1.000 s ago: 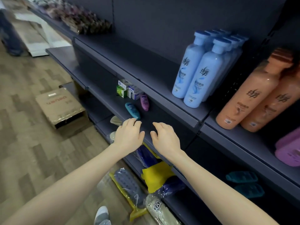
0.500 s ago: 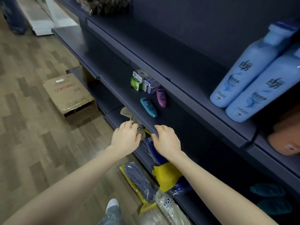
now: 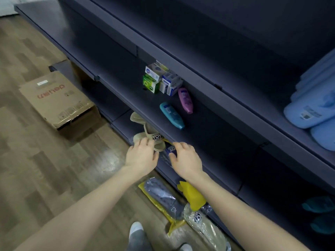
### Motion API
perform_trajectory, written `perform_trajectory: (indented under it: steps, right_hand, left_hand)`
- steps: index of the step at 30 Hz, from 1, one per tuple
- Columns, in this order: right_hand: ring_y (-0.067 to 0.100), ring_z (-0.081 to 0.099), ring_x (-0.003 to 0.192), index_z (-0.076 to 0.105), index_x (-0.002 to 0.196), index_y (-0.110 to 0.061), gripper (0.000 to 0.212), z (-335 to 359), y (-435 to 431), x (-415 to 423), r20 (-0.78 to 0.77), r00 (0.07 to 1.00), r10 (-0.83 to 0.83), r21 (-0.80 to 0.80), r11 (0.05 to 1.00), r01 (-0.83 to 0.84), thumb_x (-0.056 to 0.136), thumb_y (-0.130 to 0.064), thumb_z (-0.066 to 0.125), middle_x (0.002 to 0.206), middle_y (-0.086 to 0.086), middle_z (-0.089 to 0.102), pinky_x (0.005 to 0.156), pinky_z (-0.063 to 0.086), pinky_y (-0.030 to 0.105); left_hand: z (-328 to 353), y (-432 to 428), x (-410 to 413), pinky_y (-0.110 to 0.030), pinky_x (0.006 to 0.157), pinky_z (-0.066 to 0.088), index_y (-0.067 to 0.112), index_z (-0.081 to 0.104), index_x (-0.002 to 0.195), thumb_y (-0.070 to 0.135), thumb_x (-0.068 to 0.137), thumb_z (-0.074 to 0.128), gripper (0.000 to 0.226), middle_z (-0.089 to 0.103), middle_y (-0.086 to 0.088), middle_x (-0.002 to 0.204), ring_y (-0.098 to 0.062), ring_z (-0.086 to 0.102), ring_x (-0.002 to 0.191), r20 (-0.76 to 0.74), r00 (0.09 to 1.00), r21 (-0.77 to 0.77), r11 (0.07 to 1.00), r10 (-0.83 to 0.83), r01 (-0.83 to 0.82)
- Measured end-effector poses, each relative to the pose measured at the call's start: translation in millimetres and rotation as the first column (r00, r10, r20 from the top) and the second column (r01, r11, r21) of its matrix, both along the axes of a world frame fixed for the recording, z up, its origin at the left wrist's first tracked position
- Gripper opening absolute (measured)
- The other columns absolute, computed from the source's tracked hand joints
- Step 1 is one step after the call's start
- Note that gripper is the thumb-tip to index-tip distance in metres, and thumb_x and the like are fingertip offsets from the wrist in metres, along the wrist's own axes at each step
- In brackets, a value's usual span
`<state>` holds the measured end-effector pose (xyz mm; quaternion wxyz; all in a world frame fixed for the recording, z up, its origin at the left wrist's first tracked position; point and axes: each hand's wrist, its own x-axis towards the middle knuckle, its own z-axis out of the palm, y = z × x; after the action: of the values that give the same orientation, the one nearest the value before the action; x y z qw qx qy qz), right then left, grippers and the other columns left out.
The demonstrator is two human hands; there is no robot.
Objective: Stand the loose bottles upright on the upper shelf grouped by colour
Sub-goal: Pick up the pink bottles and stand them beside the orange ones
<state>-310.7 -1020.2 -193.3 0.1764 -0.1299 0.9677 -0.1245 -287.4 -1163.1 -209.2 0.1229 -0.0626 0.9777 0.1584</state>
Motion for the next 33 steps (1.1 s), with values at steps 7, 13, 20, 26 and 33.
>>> perform_trajectory:
  steps: [7, 13, 20, 26, 33]
  right_hand:
    - [0.027, 0.035, 0.130, 0.035, 0.142, -0.014, 0.046, -30.0, 1.4, -37.5, 0.024, 0.998, -0.065, 0.020, 0.998, 0.064, 0.099, -0.030, 0.040, 0.142, 0.007, 0.042, 0.100, 0.037, 0.037]
    - [0.028, 0.037, 0.128, 0.035, 0.142, -0.013, 0.047, -59.3, 8.6, -75.4, 0.029, 0.996, -0.088, 0.035, 0.996, 0.087, 0.098, -0.029, 0.042, 0.140, 0.009, 0.042, 0.100, 0.039, 0.041]
    - [0.031, 0.044, 0.123, 0.036, 0.141, -0.013, 0.047, -103.7, 16.9, -123.7, 0.041, 0.990, -0.138, 0.023, 0.990, 0.137, 0.098, -0.029, 0.045, 0.138, 0.009, 0.043, 0.093, 0.043, 0.039]
    - [0.027, 0.041, 0.128, 0.035, 0.141, -0.015, 0.046, -135.7, 18.7, -161.0, 0.062, 0.975, -0.213, -0.062, 0.974, 0.217, 0.098, -0.027, 0.046, 0.143, 0.006, 0.038, 0.098, 0.042, 0.041]
    - [0.030, 0.049, 0.120, 0.049, 0.128, -0.009, 0.039, -167.3, 13.5, -188.7, 0.070, 0.936, -0.345, -0.174, 0.920, 0.352, 0.092, -0.022, 0.055, 0.130, 0.013, 0.052, 0.099, 0.042, 0.041]
  left_hand:
    - [-28.5, 2.6, -45.0, -0.039, 0.103, 0.035, 0.013, 0.043, 0.130, 0.033, 0.095, 0.041, 0.041, 0.040, -0.005, 0.140, -0.025, 0.034, 0.131, 0.029, 0.999, 0.037, 0.999, -0.030, 0.029]
    - [-59.5, 14.1, -82.7, -0.038, 0.108, 0.028, 0.012, 0.038, 0.136, 0.031, 0.096, 0.039, 0.044, 0.037, -0.005, 0.144, -0.024, 0.029, 0.135, 0.048, 0.998, 0.054, 0.998, -0.038, 0.035]
    - [-104.9, 31.4, -127.4, -0.037, 0.108, 0.027, 0.011, 0.038, 0.135, 0.029, 0.095, 0.041, 0.044, 0.038, -0.007, 0.141, -0.025, 0.028, 0.135, 0.048, 0.997, 0.051, 0.997, -0.055, 0.052]
    - [-140.5, 45.5, -157.0, -0.040, 0.114, 0.023, 0.008, 0.029, 0.142, 0.030, 0.095, 0.042, 0.053, 0.029, -0.008, 0.148, -0.024, 0.016, 0.141, 0.012, 0.998, 0.072, 0.996, -0.062, 0.061]
    - [-166.7, 52.5, -182.1, -0.035, 0.118, 0.012, 0.006, 0.006, 0.150, 0.028, 0.095, 0.041, 0.069, 0.015, -0.012, 0.156, -0.023, 0.009, 0.145, 0.008, 1.000, 0.126, 0.992, 0.004, -0.005]
